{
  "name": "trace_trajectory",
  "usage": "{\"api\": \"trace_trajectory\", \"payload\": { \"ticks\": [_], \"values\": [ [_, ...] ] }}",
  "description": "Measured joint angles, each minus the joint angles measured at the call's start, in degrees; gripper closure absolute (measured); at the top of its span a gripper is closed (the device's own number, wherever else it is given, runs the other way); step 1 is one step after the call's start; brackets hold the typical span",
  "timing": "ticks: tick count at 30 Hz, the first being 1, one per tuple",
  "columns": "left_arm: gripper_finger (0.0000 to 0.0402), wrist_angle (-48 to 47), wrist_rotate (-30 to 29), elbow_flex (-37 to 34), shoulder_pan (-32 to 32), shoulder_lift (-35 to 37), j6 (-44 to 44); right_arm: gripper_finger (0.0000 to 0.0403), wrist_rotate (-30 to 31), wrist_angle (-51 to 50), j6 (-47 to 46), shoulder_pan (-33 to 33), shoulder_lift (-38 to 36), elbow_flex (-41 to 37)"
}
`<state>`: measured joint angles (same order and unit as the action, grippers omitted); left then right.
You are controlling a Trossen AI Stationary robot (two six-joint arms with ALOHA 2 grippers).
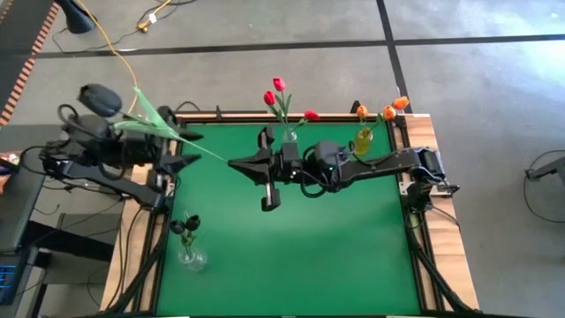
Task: Sort flowers into vase by color
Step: Put the black flower into the bottom transparent vase
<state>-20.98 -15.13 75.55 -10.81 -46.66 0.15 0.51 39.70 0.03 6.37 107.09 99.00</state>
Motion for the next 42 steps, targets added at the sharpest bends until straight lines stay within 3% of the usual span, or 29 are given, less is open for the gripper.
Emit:
{"api": "trace_trajectory", "payload": {
  "ticks": [11,19,27,39,42],
  "values": [
    [0.0196,8.65,4.90,-0.01,0.00,-4.66,6.52,0.0385,1.05,-0.20,0.00,-0.02,0.09,0.02],
    [0.0196,20.13,7.42,0.01,0.02,-4.65,5.04,0.0385,1.11,-0.30,0.00,-0.67,0.09,0.02],
    [0.0196,22.53,2.14,0.02,0.00,-5.04,1.76,0.0385,1.11,-2.70,-0.02,-1.27,0.11,0.04],
    [0.0197,24.62,2.35,0.02,0.00,-3.31,2.15,0.0385,1.09,-2.95,0.26,-1.29,0.11,0.04],
    [0.0214,24.58,2.35,0.02,0.00,-3.01,2.18,0.0385,1.09,-3.05,0.28,-1.57,0.11,0.04]
  ]
}}
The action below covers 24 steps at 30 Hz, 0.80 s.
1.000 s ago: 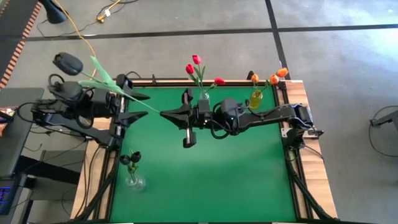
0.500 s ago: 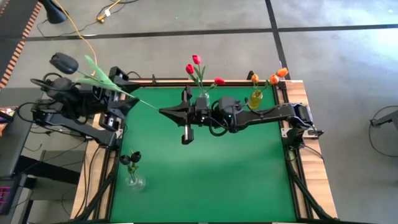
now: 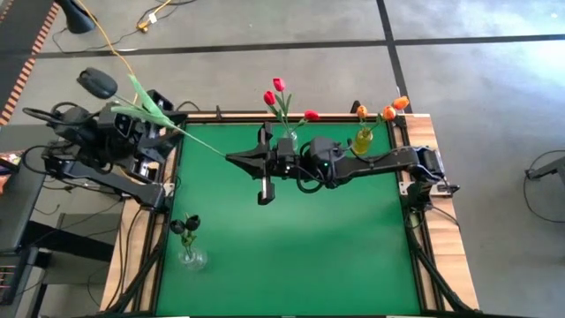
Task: Sort flowers into vase by color
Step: Put the black flower into the bottom transparent vase
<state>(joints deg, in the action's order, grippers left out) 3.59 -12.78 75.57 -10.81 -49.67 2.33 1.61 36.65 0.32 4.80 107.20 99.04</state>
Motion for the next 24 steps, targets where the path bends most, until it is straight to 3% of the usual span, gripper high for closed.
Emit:
{"api": "trace_trajectory", "payload": {
  "ticks": [13,24],
  "values": [
    [0.0386,-0.14,0.00,0.00,0.00,-0.04,1.88,0.0371,-0.02,-1.94,-1.84,-0.11,0.00,0.00],
    [0.0400,-4.37,0.45,-0.02,0.00,0.54,0.49,0.0297,-0.01,-3.02,-1.81,-0.09,0.00,0.00]
  ]
}}
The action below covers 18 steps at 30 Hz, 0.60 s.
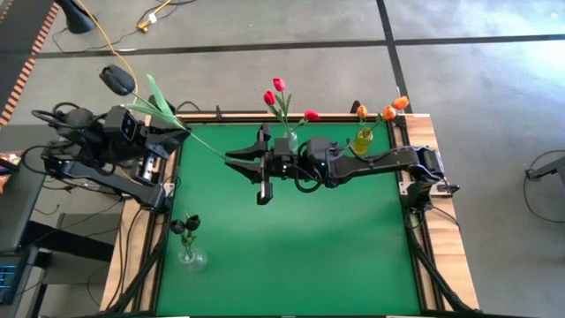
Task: Sort flowers into vase by color
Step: Put the black flower into the bottom transparent vase
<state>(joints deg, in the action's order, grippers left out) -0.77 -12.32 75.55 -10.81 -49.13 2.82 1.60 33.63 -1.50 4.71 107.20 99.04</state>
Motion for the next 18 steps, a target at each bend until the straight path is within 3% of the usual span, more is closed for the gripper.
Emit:
{"api": "trace_trajectory", "payload": {
  "ticks": [8,12,18],
  "values": [
    [0.0401,-12.89,4.78,0.04,0.02,5.51,-8.94,0.0192,-0.01,-0.06,-0.02,0.72,0.00,0.00],
    [0.0401,-19.99,14.44,0.04,0.04,9.79,-15.98,0.0155,-0.01,-0.48,-0.05,1.46,-0.04,0.00],
    [0.0401,-23.24,31.19,0.07,0.00,13.65,-25.08,0.0147,-0.05,-5.10,-2.26,1.67,-0.09,0.00]
  ]
}}
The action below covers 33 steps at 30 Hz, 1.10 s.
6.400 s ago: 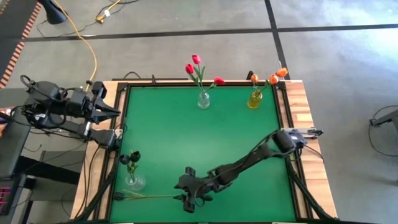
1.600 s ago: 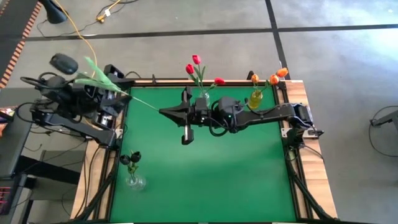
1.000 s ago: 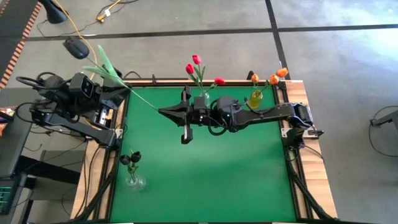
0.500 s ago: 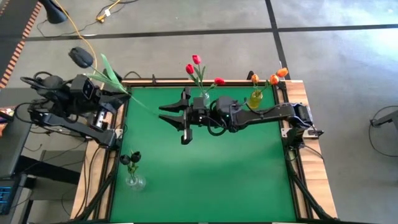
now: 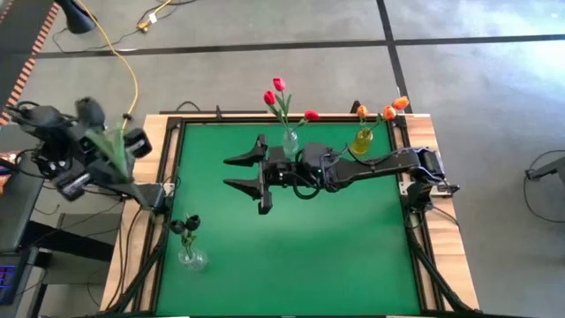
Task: Sort flowers into vase by color
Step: Put the black flower into the bottom transparent vase
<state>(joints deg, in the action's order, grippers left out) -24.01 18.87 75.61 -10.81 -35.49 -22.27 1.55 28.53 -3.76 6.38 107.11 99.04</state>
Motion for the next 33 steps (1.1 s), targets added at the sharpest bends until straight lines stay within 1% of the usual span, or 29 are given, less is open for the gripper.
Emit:
{"api": "trace_trajectory", "payload": {
  "ticks": [2,4,6,8,13,18,21,23,26,28,31,33],
  "values": [
    [0.0401,-1.72,4.68,0.00,0.00,0.69,-0.63,0.0148,0.01,-1.39,-2.16,-0.07,0.00,0.00],
    [0.0401,-4.02,7.93,0.00,-0.04,0.90,0.19,0.0148,0.01,-2.73,-3.85,-0.16,-0.01,0.00],
    [0.0401,-6.82,9.18,-0.04,-0.05,0.84,1.41,0.0148,0.01,-4.02,-4.89,-0.16,0.00,0.00],
    [0.0401,-7.24,10.14,-1.10,-0.14,0.64,1.71,0.0148,0.01,-5.16,-5.33,-0.06,0.00,0.00],
    [0.0401,-1.52,13.37,-7.06,-1.89,0.36,0.58,0.0148,0.01,-7.55,-5.44,0.77,0.00,0.00],
    [0.0401,8.31,13.90,-12.94,-6.89,-0.09,-0.75,0.0148,-0.01,-9.54,-6.77,1.19,0.00,0.00],
    [0.0401,11.99,13.51,-15.79,-11.17,-0.54,0.72,0.0148,-0.01,-11.26,-8.33,1.17,0.00,0.00],
    [0.0402,11.67,12.74,-17.05,-14.24,-0.77,2.63,0.0148,-0.01,-12.40,-8.94,1.15,0.00,0.00],
    [0.0401,9.47,8.16,-18.17,-18.32,-0.92,7.24,0.0148,-0.01,-13.46,-11.26,1.13,0.00,0.00],
    [0.0401,5.88,5.23,-18.56,-20.45,-0.37,9.46,0.0148,-0.01,-13.64,-12.34,1.08,0.00,0.00],
    [0.0401,0.32,0.47,-18.62,-23.18,0.88,9.85,0.0148,-0.01,-13.71,-12.76,1.08,0.00,0.00],
    [0.0401,-1.30,-2.52,-18.62,-24.91,1.83,9.60,0.0148,-0.01,-13.77,-12.79,1.08,0.00,0.00]
  ]
}}
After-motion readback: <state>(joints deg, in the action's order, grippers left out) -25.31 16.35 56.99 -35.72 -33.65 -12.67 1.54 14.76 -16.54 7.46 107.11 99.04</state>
